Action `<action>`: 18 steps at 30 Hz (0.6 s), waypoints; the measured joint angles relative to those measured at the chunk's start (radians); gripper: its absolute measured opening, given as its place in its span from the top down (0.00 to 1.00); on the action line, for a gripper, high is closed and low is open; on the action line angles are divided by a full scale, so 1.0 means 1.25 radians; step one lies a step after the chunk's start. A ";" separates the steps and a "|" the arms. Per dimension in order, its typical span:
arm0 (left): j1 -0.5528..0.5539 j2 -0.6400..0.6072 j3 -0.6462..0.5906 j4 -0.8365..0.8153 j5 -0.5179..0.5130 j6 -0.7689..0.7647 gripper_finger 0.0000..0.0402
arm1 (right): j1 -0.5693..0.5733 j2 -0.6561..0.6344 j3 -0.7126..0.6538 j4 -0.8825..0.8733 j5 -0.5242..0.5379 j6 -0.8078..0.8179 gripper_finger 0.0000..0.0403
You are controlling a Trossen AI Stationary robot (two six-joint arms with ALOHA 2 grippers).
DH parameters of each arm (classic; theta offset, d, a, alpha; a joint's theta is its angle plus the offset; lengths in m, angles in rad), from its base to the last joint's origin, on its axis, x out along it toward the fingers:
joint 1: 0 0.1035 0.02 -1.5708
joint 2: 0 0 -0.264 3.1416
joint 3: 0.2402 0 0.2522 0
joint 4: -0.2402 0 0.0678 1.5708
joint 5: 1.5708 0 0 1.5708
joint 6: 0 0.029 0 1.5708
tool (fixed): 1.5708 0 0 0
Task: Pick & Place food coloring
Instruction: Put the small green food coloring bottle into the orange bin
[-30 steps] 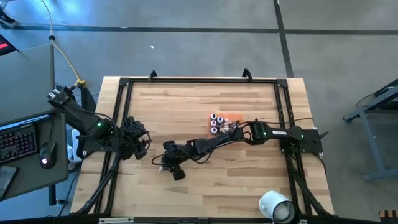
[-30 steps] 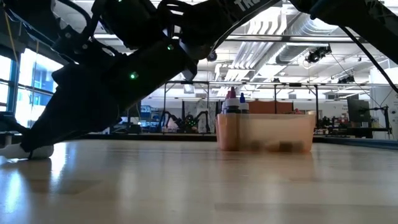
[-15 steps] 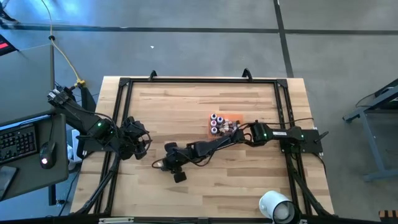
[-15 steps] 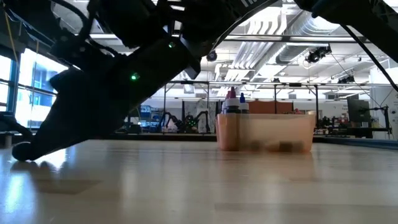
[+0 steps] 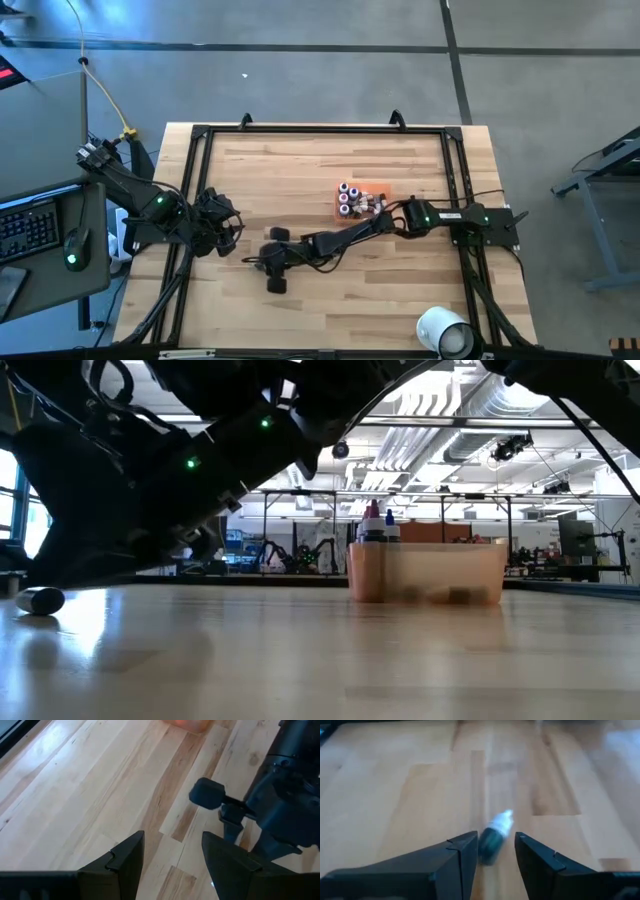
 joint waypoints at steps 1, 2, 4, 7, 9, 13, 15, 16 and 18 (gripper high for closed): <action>0.000 0.000 0.000 0.000 0.000 0.000 0.51 | 0.002 0.000 0.000 0.002 0.018 0.002 0.69; 0.000 0.000 0.000 0.001 0.001 0.000 0.51 | 0.005 0.000 0.000 0.002 0.035 0.007 0.69; 0.000 0.000 0.000 0.002 0.001 0.000 0.51 | 0.007 0.000 0.000 0.002 0.062 0.022 0.69; 0.000 0.000 0.000 0.002 0.001 0.000 0.51 | 0.010 0.000 0.000 0.009 0.070 0.039 0.69; 0.000 0.000 0.000 0.002 0.000 0.000 0.51 | 0.011 0.000 0.000 0.009 0.064 0.055 0.69; 0.000 0.000 0.000 0.002 0.000 0.000 0.51 | 0.016 0.000 0.000 0.023 0.061 0.063 0.69; 0.000 0.000 0.000 0.002 0.000 0.000 0.51 | 0.019 0.009 0.001 0.052 0.062 0.063 0.69; 0.000 0.000 0.000 0.002 0.000 0.000 0.51 | 0.021 0.015 0.001 0.070 0.063 0.063 0.69; 0.000 0.000 0.000 0.002 -0.001 0.000 0.51 | 0.025 0.037 0.001 0.105 0.062 0.061 0.69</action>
